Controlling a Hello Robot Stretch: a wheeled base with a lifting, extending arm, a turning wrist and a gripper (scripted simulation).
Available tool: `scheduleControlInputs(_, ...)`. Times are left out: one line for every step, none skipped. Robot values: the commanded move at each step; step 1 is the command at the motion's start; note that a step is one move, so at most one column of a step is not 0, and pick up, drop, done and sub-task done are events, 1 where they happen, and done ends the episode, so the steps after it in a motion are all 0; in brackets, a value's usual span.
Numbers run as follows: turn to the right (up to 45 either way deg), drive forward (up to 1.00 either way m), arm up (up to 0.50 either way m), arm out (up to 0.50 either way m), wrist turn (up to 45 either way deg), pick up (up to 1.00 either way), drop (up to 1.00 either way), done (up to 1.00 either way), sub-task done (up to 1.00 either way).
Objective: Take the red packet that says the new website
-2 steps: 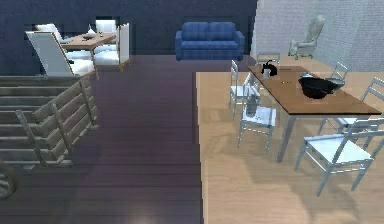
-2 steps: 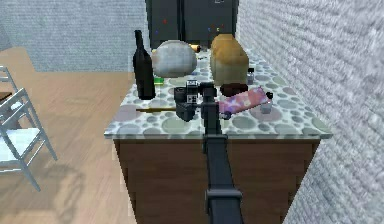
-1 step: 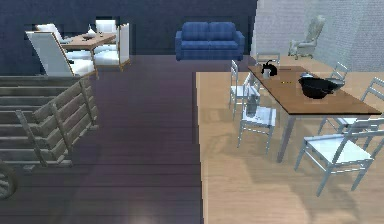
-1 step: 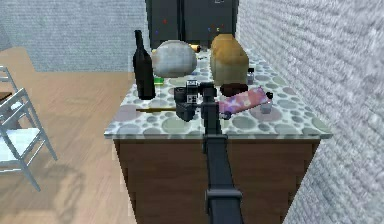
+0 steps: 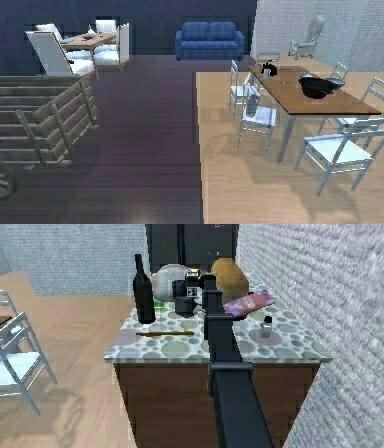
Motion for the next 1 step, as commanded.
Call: scheduleControlInputs(0.0, 0.0, 0.0, 0.0, 0.0, 0.0, 0.0, 1.0, 0.0)
